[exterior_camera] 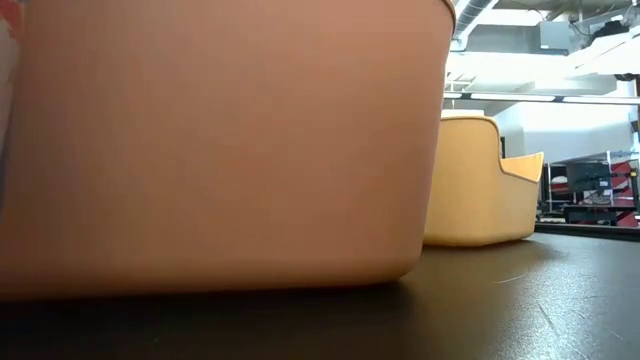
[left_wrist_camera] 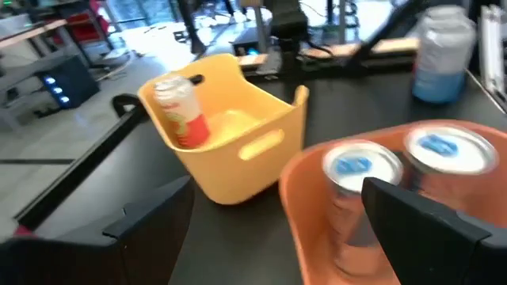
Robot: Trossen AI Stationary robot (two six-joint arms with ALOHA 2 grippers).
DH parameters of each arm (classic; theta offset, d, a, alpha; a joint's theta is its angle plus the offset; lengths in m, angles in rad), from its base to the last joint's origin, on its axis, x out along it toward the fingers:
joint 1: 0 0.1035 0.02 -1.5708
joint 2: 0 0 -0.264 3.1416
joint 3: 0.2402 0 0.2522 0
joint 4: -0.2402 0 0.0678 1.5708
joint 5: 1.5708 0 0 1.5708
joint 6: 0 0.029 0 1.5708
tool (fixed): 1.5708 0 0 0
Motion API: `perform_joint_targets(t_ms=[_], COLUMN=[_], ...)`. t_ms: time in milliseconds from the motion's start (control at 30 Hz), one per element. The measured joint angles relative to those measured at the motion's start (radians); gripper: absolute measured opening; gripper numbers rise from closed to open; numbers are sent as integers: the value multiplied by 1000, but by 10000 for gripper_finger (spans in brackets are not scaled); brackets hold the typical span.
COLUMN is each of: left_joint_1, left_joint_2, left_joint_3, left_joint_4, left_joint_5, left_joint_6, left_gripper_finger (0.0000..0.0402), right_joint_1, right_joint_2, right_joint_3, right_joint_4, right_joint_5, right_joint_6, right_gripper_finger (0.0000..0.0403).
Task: Sort soda cans
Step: Put the pink soda can into the yellow bin
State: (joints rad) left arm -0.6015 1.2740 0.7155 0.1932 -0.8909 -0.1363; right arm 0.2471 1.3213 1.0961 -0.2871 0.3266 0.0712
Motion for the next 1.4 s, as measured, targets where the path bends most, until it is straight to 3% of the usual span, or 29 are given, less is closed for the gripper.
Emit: perform_joint_targets(t_ms=[300,433,533,733,933,1167,1400], left_joint_1=[152,250,334,498,730,1033,1230], left_joint_2=[-31,-32,-32,-32,-29,-11,124], left_joint_3=[0,0,0,23,167,384,502], left_joint_4=[37,96,121,119,-116,-454,-510], left_joint_5=[27,178,278,326,524,723,951], left_joint_6=[5,88,114,87,13,51,88], left_gripper_finger=[359,359,359,359,359,359,360], right_joint_1=[45,56,55,45,26,-16,-20], right_joint_2=[-327,-428,-473,-480,-442,-450,-465], right_joint_3=[-280,-333,-347,-350,-350,-350,-349], right_joint_4=[111,120,111,103,99,142,183], right_joint_5=[155,154,155,155,154,155,154], right_joint_6=[-48,-48,-50,-77,-101,-148,-168], right_gripper_finger=[281,281,281,281,281,281,281])
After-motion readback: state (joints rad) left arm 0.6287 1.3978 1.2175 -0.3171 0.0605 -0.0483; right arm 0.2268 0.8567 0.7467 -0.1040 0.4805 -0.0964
